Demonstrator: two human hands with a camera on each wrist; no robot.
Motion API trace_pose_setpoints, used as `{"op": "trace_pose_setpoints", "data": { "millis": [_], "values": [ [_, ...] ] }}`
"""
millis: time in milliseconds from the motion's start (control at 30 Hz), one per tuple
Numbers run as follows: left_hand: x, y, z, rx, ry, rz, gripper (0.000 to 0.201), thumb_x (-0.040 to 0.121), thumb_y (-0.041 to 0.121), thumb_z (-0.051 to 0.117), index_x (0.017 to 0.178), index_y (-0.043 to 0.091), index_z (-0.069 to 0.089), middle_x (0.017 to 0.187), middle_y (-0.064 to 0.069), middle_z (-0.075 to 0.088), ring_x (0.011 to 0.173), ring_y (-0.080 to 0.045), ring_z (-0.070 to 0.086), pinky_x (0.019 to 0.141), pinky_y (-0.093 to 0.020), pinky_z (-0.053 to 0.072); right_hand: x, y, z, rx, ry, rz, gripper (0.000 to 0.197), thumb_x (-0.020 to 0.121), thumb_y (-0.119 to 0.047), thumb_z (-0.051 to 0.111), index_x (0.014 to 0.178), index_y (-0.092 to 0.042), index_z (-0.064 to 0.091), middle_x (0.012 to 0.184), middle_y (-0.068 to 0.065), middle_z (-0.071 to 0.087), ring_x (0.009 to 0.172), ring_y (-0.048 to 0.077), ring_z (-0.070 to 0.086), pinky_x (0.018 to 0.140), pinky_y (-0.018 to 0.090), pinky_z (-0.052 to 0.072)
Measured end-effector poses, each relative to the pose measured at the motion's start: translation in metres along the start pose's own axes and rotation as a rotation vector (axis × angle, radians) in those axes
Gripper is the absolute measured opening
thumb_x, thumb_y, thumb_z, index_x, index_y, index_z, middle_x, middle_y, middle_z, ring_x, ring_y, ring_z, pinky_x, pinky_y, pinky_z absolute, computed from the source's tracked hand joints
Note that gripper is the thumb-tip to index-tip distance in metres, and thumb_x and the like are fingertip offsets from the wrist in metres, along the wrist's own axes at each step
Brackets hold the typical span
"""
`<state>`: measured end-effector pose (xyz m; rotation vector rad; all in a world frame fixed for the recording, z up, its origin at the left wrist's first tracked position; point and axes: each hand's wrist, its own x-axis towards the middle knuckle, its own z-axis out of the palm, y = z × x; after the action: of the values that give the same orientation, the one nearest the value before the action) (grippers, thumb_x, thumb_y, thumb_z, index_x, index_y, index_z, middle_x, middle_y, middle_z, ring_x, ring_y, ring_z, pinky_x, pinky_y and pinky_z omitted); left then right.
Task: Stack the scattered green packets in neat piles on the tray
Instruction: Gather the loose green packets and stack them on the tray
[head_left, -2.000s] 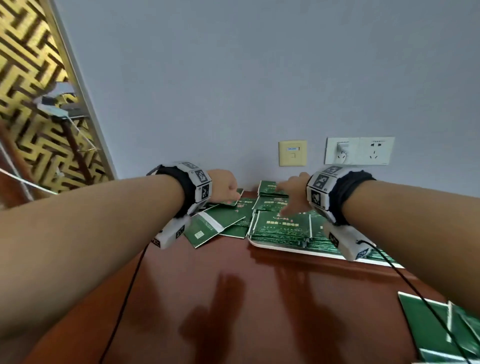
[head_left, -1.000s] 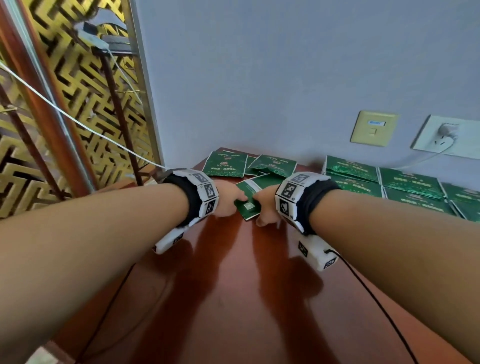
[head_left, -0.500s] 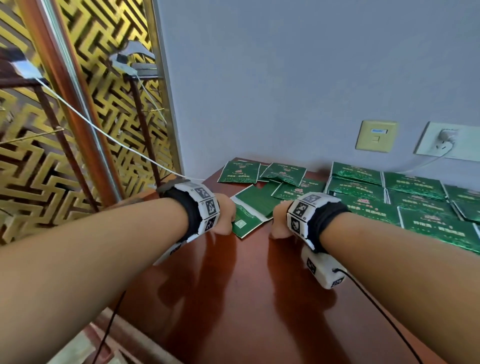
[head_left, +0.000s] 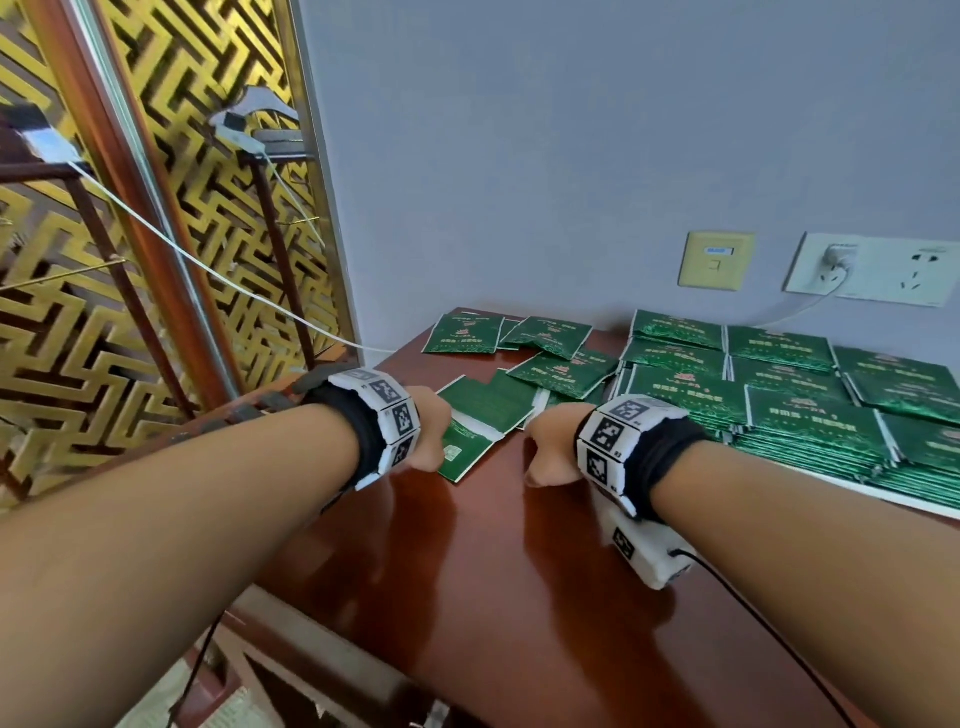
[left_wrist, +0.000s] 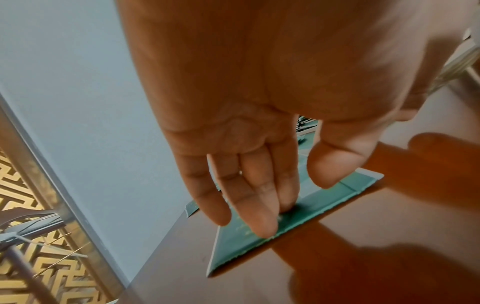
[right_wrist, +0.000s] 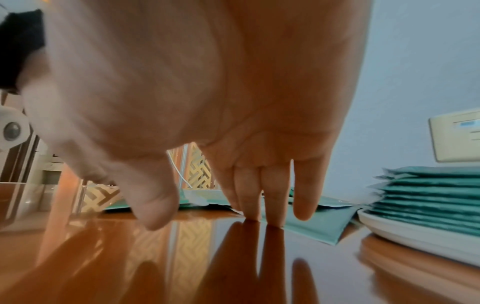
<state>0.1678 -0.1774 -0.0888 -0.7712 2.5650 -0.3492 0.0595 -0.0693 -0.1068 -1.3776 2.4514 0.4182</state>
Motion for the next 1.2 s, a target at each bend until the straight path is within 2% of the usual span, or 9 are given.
{"op": "trace_pose_setpoints", "data": {
  "millis": [233, 400, 500, 633, 733, 800, 967, 1067, 1200],
  "values": [
    [-0.026, 0.0, 0.015, 0.002, -0.019, -0.01, 0.025, 0.081, 0.016, 0.054, 0.057, 0.015, 0.047, 0.057, -0.001, 0.044, 0.052, -0.017, 0.043, 0.051, -0.025, 0.037, -0.036, 0.011, 0.014, -0.048, 0.022, -0.035, 0.05, 0.078, -0.041, 0.052, 0.122, -0.02, 0.062, 0.112, 0.003, 0.067, 0.098, 0.023, 0.065, 0.082, 0.037, 0.054],
    [-0.044, 0.004, 0.015, -0.007, -0.034, 0.009, 0.026, 0.081, 0.018, 0.053, 0.055, 0.014, 0.051, 0.054, 0.0, 0.046, 0.053, -0.017, 0.044, 0.052, -0.025, 0.039, -0.08, 0.024, 0.019, 0.042, 0.014, -0.129, 0.047, 0.088, -0.031, 0.054, 0.135, -0.031, 0.053, 0.129, -0.009, 0.058, 0.115, 0.017, 0.055, 0.098, 0.029, 0.043],
    [-0.051, 0.011, 0.012, -0.069, -0.065, 0.021, 0.023, 0.083, 0.023, 0.054, 0.066, 0.013, 0.065, 0.058, 0.001, 0.06, 0.059, -0.016, 0.057, 0.061, -0.025, 0.05, -0.098, 0.04, 0.025, 0.123, 0.006, -0.129, 0.035, 0.087, -0.033, 0.059, 0.121, -0.034, 0.065, 0.112, -0.013, 0.066, 0.102, 0.009, 0.06, 0.093, 0.024, 0.046],
    [-0.053, 0.014, 0.01, -0.409, -0.058, 0.138, 0.014, 0.089, 0.023, 0.058, 0.083, 0.02, 0.07, 0.073, 0.009, 0.073, 0.065, -0.008, 0.063, 0.08, -0.031, 0.055, -0.109, 0.063, 0.025, 0.103, -0.006, -0.03, 0.028, 0.084, -0.041, 0.066, 0.102, -0.021, 0.074, 0.079, -0.013, 0.064, 0.078, 0.008, 0.06, 0.074, 0.022, 0.046],
    [-0.044, 0.018, 0.009, -0.466, 0.045, 0.209, 0.014, 0.091, 0.018, 0.059, 0.092, 0.02, 0.073, 0.081, 0.01, 0.075, 0.069, -0.004, 0.063, 0.07, -0.021, 0.052, -0.108, 0.074, 0.025, 0.165, 0.062, -0.007, 0.019, 0.088, -0.035, 0.063, 0.098, -0.023, 0.074, 0.081, -0.013, 0.062, 0.084, 0.01, 0.06, 0.076, 0.022, 0.043],
    [-0.032, 0.021, 0.01, -0.385, 0.134, 0.207, 0.016, 0.09, 0.017, 0.061, 0.102, 0.017, 0.072, 0.096, 0.007, 0.073, 0.085, -0.008, 0.064, 0.076, -0.019, 0.047, -0.098, 0.078, 0.028, 0.176, 0.135, 0.026, 0.018, 0.09, -0.033, 0.058, 0.089, -0.023, 0.073, 0.083, -0.011, 0.068, 0.083, 0.009, 0.062, 0.07, 0.021, 0.044],
    [0.006, 0.019, 0.01, -0.143, 0.137, 0.134, 0.062, 0.081, 0.036, 0.073, 0.134, 0.016, 0.047, 0.127, -0.01, 0.053, 0.114, -0.028, 0.053, 0.093, -0.035, 0.044, -0.065, 0.072, 0.033, 0.033, 0.181, 0.138, 0.03, 0.088, -0.04, 0.057, 0.07, -0.016, 0.058, 0.066, 0.0, 0.055, 0.059, 0.019, 0.051, 0.054, 0.024, 0.04],
    [0.023, 0.014, 0.01, -0.047, 0.074, 0.114, 0.091, 0.076, 0.048, 0.074, 0.148, 0.018, 0.028, 0.143, -0.012, 0.039, 0.128, -0.033, 0.042, 0.105, -0.044, 0.038, -0.047, 0.067, 0.034, 0.029, 0.175, 0.145, 0.037, 0.085, -0.048, 0.061, 0.093, -0.012, 0.06, 0.086, 0.003, 0.062, 0.075, 0.023, 0.057, 0.061, 0.025, 0.042],
    [0.033, 0.01, 0.007, -0.194, -0.002, 0.118, 0.101, 0.076, 0.041, 0.078, 0.153, 0.017, 0.017, 0.153, -0.006, 0.033, 0.138, -0.028, 0.035, 0.11, -0.041, 0.03, -0.035, 0.066, 0.03, 0.075, 0.141, 0.148, 0.05, 0.083, -0.049, 0.065, 0.106, -0.005, 0.064, 0.096, 0.005, 0.067, 0.08, 0.021, 0.059, 0.073, 0.031, 0.05]
  ]
}}
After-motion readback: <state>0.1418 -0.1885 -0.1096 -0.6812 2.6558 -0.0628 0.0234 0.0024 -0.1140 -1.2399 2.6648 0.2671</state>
